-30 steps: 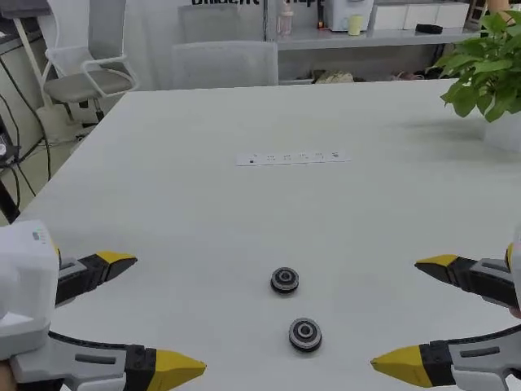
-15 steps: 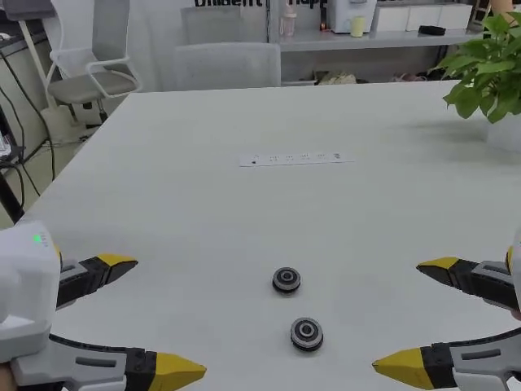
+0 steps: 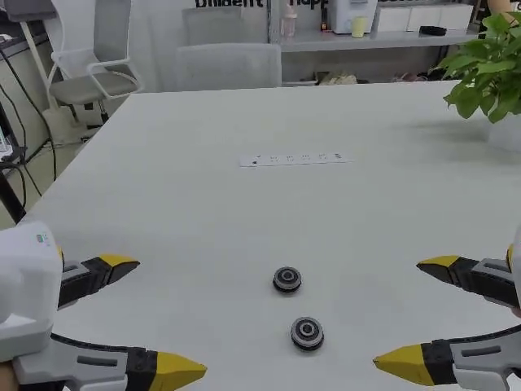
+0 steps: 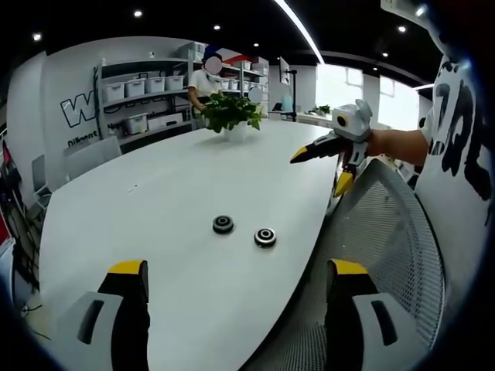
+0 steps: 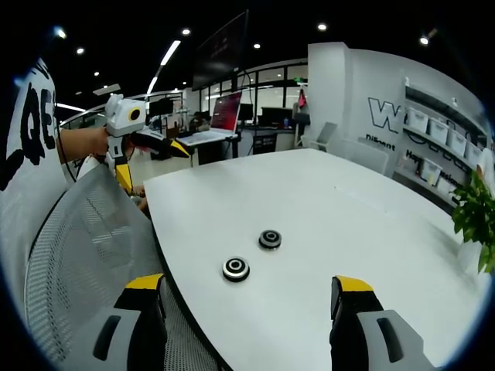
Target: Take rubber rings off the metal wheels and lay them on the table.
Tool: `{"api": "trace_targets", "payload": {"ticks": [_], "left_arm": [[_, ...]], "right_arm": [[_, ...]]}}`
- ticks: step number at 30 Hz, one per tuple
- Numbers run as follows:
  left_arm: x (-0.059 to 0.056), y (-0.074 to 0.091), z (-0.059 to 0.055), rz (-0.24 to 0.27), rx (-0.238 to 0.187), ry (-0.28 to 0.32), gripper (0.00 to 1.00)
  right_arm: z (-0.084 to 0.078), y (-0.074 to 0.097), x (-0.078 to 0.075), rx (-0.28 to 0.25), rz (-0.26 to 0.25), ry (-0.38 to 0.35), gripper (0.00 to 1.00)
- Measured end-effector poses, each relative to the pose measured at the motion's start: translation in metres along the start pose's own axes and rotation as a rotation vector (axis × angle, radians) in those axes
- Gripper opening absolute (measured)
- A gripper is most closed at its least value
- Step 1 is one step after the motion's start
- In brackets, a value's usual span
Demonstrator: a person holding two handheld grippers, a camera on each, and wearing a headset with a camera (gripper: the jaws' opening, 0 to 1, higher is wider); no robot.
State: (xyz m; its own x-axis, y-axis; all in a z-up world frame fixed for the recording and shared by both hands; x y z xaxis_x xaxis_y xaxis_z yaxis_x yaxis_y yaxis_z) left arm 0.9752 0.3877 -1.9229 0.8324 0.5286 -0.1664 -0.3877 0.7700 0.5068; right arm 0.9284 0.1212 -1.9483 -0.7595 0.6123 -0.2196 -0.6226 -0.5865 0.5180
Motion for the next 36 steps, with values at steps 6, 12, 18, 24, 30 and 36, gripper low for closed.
{"api": "trace_targets", "payload": {"ticks": [6, 12, 18, 24, 30, 36], "left_arm": [[-0.001, -0.002, 0.001, -0.01, 0.004, -0.004, 0.93], [-0.002, -0.004, 0.002, -0.023, 0.003, -0.006, 0.93], [-0.002, -0.006, 0.003, -0.031, 0.01, -0.012, 0.92], [-0.001, -0.007, 0.006, -0.033, 0.011, -0.021, 0.91], [0.001, -0.01, 0.01, -0.039, 0.014, -0.026, 0.91], [0.005, -0.015, 0.017, -0.041, 0.01, -0.035, 0.9]], "right_arm": [[0.0, 0.0, 0.0, 0.003, 0.001, 0.007, 0.87], [0.001, -0.001, 0.0, 0.005, 0.005, 0.013, 0.86], [0.002, -0.002, -0.002, 0.003, 0.004, 0.02, 0.84], [0.003, -0.003, -0.004, 0.001, 0.001, 0.024, 0.83], [0.005, -0.006, -0.008, 0.004, 0.007, 0.04, 0.82], [0.01, -0.01, -0.016, 0.002, 0.003, 0.072, 0.81]]}}
Point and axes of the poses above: the centre of the closed fingertips' face, and the gripper's own axes: y roughly backward along the fingers, x roughly to its left, z roughly out of its top, the point moved 4 cm from there along y, roughly backward along the fingers, and after that the axes turned 13 degrees about y, right-handed, at the moved point
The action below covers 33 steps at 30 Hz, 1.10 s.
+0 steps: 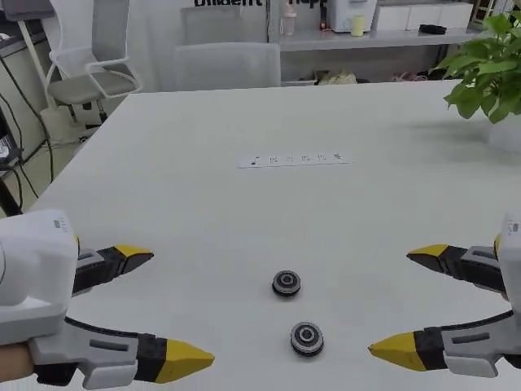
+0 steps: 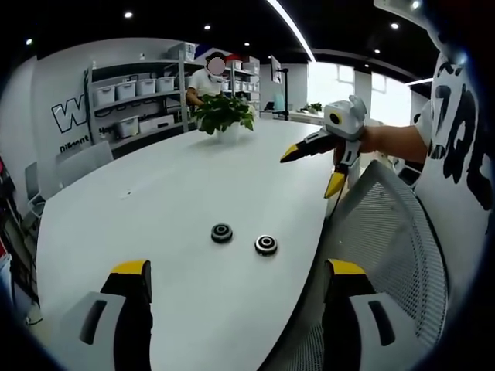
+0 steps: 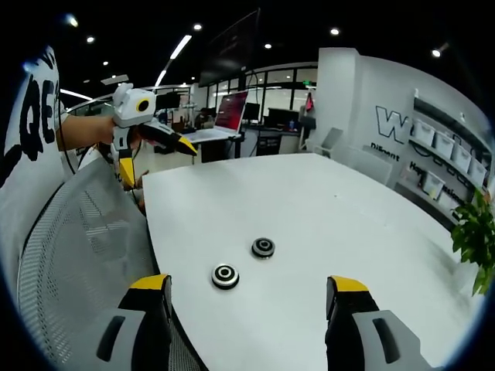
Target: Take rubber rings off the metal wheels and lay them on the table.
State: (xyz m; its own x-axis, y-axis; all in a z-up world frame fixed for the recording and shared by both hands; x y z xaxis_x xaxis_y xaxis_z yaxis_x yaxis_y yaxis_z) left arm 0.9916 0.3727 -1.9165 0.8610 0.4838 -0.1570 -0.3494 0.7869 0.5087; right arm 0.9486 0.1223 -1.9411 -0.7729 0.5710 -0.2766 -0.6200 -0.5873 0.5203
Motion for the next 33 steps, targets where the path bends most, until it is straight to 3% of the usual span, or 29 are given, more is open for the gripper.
{"api": "trace_targets", "payload": {"ticks": [18, 27, 33], "left_arm": [[0.006, -0.028, 0.009, -0.041, 0.016, -0.046, 0.87], [0.007, -0.048, 0.008, -0.083, 0.024, -0.036, 0.83], [0.01, -0.062, 0.003, -0.096, 0.055, -0.071, 0.81]], "right_arm": [[-0.008, -0.016, -0.014, -0.017, 0.015, 0.017, 0.79], [-0.015, -0.033, -0.01, -0.018, 0.058, 0.03, 0.78], [-0.019, -0.045, -0.006, -0.02, 0.088, 0.032, 0.77]]}}
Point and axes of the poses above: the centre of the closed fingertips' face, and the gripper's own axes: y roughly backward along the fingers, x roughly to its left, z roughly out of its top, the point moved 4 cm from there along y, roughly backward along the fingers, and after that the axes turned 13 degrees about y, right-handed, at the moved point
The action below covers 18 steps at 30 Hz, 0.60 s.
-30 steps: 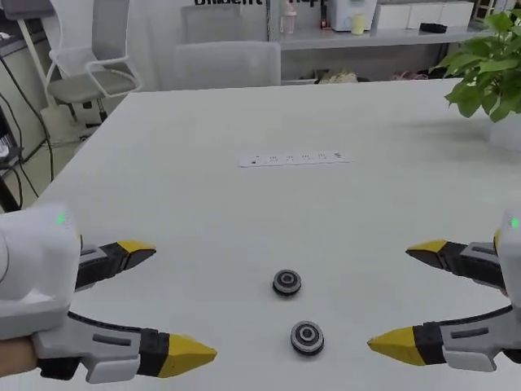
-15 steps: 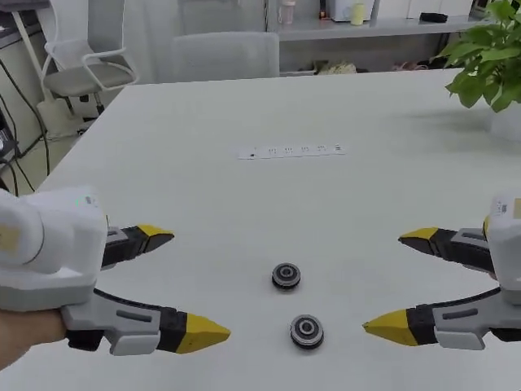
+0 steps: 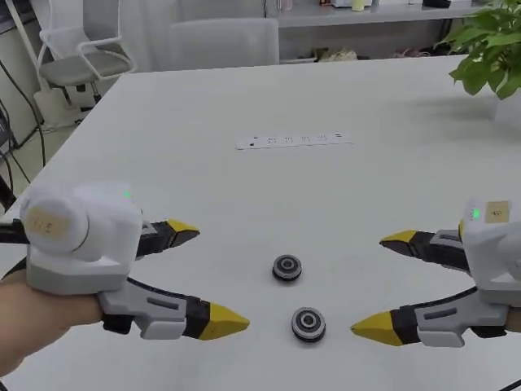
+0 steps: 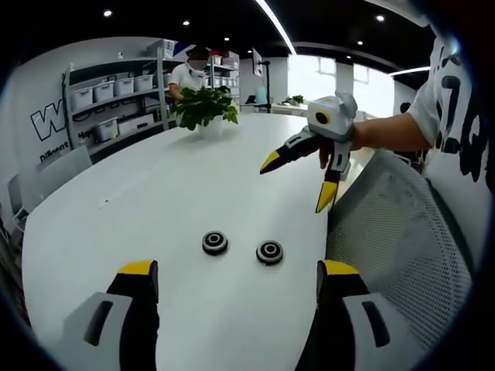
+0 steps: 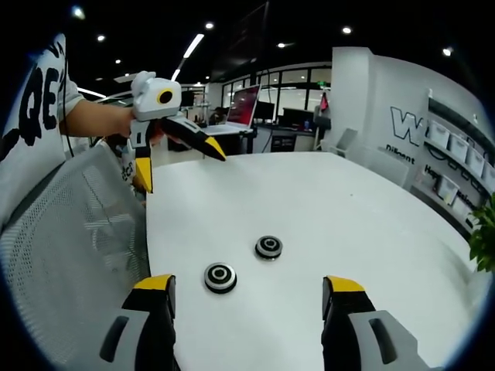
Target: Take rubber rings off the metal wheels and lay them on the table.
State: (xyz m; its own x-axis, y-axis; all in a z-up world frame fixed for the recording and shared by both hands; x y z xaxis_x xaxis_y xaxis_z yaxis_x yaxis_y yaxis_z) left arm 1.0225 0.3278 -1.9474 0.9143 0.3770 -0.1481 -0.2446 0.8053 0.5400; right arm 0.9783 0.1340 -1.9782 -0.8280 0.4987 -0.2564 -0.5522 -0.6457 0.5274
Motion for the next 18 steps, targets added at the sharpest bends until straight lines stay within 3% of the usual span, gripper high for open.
{"api": "trace_targets", "payload": {"ticks": [7, 18], "left_arm": [[0.005, -0.012, -0.001, -0.017, 0.013, -0.008, 0.77], [-0.002, -0.038, -0.003, -0.074, 0.044, -0.043, 0.7]], "right_arm": [[-0.007, -0.01, -0.002, 0.0, 0.033, 0.015, 0.74], [-0.018, -0.026, 0.001, 0.002, 0.097, 0.038, 0.66]]}}
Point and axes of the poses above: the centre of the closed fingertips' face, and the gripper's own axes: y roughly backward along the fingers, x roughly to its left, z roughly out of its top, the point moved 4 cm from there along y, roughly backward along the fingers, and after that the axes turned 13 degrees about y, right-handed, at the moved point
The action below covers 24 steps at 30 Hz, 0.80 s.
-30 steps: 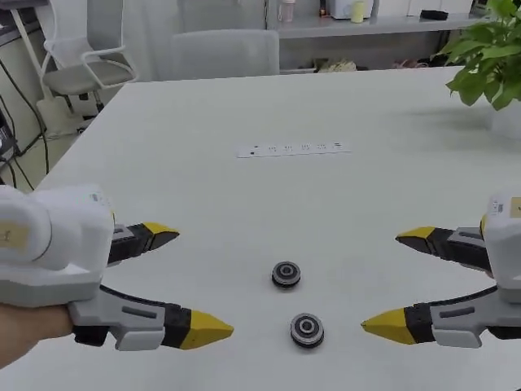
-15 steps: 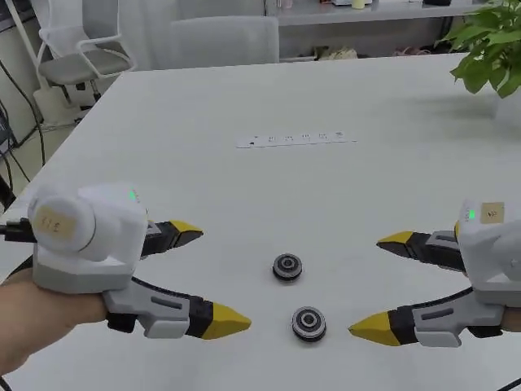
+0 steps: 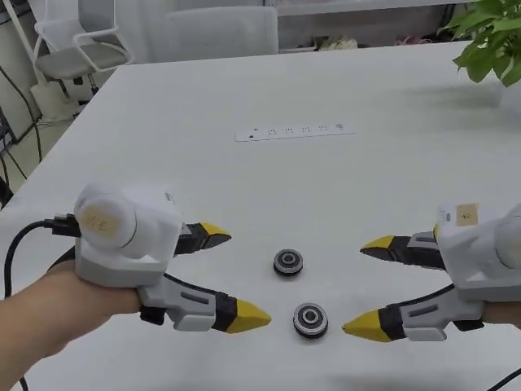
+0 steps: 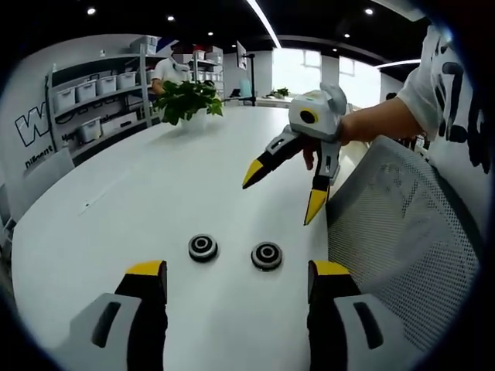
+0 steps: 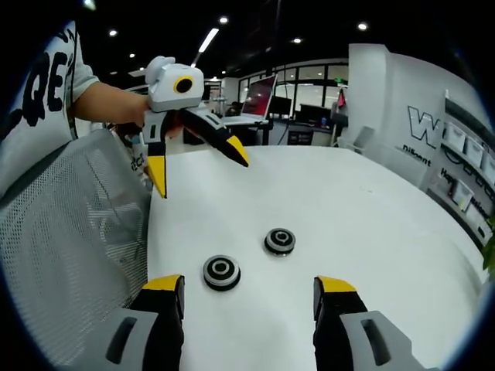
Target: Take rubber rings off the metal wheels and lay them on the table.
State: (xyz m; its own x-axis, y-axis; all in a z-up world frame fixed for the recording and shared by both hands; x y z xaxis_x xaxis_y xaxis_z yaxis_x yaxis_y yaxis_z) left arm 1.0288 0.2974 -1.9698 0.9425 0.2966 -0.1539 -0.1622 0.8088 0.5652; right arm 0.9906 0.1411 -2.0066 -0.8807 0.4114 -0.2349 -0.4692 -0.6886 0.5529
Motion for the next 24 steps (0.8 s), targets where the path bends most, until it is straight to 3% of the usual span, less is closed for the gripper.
{"api": "trace_targets", "payload": {"ticks": [24], "left_arm": [[-0.018, -0.048, -0.011, -0.118, 0.042, -0.037, 0.45]], "right_arm": [[-0.008, -0.027, 0.013, -0.028, 0.094, -0.003, 0.49]]}}
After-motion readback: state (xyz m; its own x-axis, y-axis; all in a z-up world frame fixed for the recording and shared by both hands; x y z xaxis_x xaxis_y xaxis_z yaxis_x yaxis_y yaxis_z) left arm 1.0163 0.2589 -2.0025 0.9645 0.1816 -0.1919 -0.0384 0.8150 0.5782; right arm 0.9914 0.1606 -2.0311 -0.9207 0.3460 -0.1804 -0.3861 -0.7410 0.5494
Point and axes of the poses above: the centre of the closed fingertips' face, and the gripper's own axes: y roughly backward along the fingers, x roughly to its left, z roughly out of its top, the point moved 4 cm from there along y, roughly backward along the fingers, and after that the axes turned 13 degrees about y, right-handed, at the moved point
